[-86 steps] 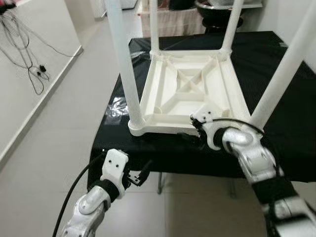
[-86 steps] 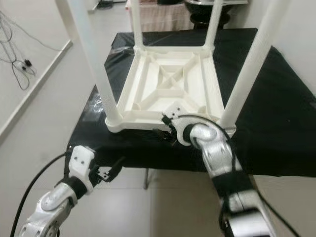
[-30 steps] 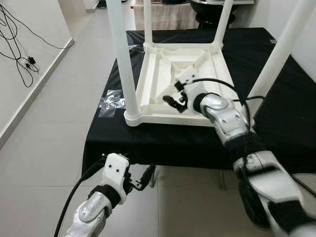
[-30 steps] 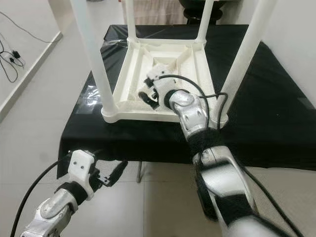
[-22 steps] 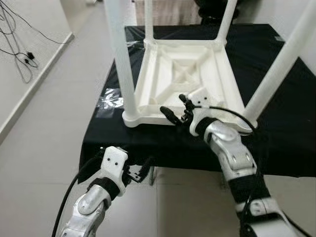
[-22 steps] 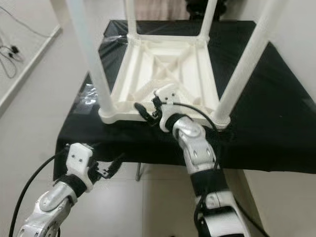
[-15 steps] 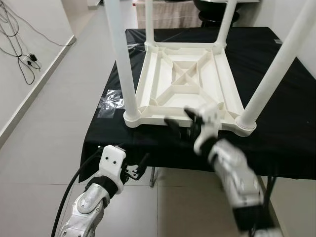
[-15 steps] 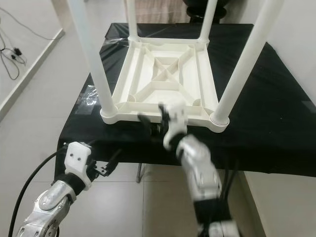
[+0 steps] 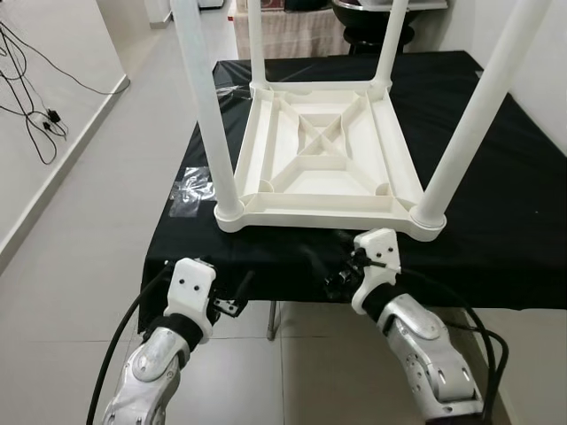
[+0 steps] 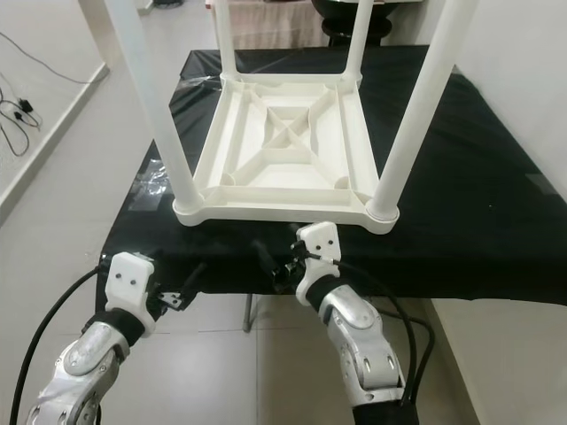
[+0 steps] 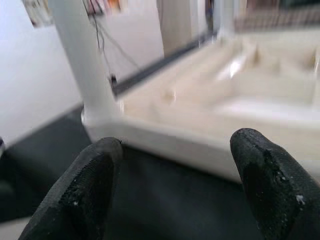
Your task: Building children table
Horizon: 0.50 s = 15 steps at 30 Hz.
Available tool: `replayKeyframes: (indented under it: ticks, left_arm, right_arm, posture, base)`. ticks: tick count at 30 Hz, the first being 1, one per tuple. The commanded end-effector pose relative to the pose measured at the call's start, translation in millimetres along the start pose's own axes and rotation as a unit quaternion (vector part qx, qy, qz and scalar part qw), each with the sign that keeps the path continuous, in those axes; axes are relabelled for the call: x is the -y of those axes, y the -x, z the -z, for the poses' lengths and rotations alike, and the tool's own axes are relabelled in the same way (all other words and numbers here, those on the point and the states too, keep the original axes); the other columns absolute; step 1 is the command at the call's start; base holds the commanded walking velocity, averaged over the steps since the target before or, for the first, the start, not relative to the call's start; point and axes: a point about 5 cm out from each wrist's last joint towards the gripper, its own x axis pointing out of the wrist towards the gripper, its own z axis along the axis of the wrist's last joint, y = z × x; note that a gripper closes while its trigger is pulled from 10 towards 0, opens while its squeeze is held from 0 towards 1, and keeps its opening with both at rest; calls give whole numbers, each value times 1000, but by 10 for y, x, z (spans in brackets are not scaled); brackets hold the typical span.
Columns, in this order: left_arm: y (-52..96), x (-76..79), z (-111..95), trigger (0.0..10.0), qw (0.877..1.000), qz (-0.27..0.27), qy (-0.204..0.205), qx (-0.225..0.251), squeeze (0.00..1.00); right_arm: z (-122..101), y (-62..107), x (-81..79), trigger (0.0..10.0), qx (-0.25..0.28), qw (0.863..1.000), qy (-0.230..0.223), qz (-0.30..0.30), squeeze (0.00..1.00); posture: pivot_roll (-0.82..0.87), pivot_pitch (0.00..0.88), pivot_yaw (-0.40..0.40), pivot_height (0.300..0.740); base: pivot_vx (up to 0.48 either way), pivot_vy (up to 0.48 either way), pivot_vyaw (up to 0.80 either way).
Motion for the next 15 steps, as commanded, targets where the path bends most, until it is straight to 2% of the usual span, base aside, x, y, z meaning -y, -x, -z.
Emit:
replayKeyframes:
  ticks: [1, 5, 6, 9, 15]
  left_arm:
    - [18, -26, 56, 10000, 1000, -3, -11, -13, 0]
    - [20, -29, 78, 10000, 1000, -4, -13, -17, 0]
    - [26, -29, 98, 10000, 1000, -5, -15, -21, 0]
    - [49, -45, 138, 10000, 999, -15, -16, -27, 0]
    - [56, -49, 155, 10000, 999, -20, -11, -23, 0]
  right_arm:
    - [-12, 27, 14, 10000, 3, 1000, -9, 3, 0]
    - [80, 69, 8, 10000, -14, 1000, -8, 11, 0]
    - [180, 98, -27, 10000, -32, 999, -11, 14, 0]
    - [289, 140, -40, 10000, -50, 998, -26, 31, 0]
    - [306, 174, 25, 10000, -49, 996, -43, 60, 0]
  posture:
    - [-70, 125, 58, 740]
    - [-61, 120, 56, 740]
    - [-59, 119, 54, 740]
    - [-60, 116, 54, 740]
    - [-62, 111, 49, 740]
  base:
    - [0, 0, 0]
    - [0, 0, 0]
    - [0, 0, 0]
    - [0, 0, 0]
    - [0, 0, 0]
